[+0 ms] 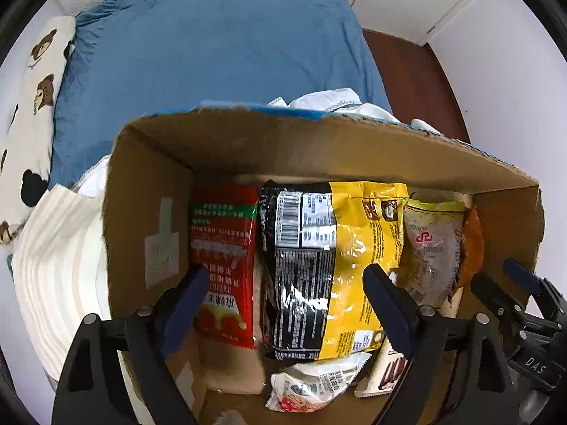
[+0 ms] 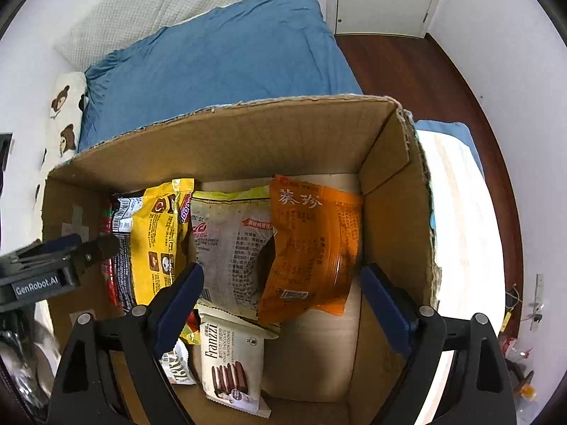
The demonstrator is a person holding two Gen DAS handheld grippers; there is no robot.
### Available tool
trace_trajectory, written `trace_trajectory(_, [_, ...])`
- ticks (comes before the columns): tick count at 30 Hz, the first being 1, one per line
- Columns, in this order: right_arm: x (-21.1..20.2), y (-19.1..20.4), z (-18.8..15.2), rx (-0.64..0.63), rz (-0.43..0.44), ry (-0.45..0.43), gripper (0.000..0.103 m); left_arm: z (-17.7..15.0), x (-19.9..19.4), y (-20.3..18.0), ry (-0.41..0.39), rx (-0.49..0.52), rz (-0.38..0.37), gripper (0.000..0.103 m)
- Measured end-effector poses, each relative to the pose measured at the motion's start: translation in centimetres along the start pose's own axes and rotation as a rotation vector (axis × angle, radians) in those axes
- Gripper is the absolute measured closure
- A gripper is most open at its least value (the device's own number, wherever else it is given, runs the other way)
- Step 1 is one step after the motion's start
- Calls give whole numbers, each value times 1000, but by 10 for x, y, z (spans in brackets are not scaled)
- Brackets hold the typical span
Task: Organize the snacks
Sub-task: 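Carry both packets into the box and open both tools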
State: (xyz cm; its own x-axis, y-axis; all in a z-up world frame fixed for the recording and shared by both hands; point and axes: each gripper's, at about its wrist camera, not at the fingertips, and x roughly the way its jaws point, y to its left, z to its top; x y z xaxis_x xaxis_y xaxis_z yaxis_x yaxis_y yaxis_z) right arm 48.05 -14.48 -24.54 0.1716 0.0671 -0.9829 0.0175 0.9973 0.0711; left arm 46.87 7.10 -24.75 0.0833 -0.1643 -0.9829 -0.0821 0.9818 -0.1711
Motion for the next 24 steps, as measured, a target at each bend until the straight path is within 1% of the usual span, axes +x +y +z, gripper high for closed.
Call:
trace_trajectory(5, [-14,-2,-17,8,16,-28,10,-19,-13,2,-52,-24,7,14])
trace_trajectory(9, [-25,-1,-39,1,10,-62,10,-42,-26,4,-123,-41,14,14])
trace_trajectory(11, [-26,-1,-44,-1,14,-72,10,-55,-34,5,-155,-45,13,14])
trace_trajectory(17, [-50,1,-75,-15,5,-141,10,-90,-60,-5,-249,-14,41,14])
trace_trajectory(24, [-95,8,-115,-57,-8,-248,10,-136,-96,-17,-379,34,75,14])
